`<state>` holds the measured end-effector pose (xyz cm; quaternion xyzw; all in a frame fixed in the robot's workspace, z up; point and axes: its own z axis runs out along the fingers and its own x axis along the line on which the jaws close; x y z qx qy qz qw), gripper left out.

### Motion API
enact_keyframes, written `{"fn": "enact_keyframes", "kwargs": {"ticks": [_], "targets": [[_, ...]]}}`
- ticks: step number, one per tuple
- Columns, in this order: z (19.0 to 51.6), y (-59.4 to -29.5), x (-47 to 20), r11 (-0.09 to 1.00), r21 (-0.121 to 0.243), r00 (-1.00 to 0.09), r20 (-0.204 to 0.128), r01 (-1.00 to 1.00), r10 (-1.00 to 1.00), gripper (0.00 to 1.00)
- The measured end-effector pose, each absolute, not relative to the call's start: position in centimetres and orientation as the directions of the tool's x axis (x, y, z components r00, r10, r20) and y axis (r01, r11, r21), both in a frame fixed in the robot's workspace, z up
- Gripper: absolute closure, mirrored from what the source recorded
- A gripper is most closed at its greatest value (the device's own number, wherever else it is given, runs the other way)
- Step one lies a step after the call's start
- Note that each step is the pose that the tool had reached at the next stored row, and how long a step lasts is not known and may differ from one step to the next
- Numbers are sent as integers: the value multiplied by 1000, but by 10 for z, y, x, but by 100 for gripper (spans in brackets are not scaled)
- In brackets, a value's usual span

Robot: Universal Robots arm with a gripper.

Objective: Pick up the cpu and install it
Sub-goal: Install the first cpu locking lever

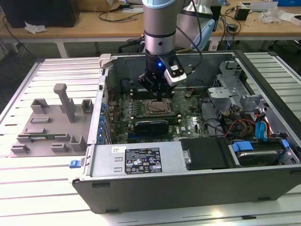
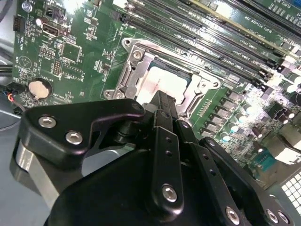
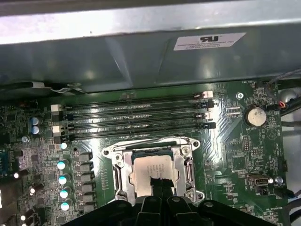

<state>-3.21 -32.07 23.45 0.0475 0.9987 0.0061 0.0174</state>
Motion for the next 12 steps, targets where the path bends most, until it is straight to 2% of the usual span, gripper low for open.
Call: {"fn": "enact_keyframes", "kwargs": {"ticks": [12], "targets": [[244,-321,-32,995,14,-995,-34,95,95,89]]}}
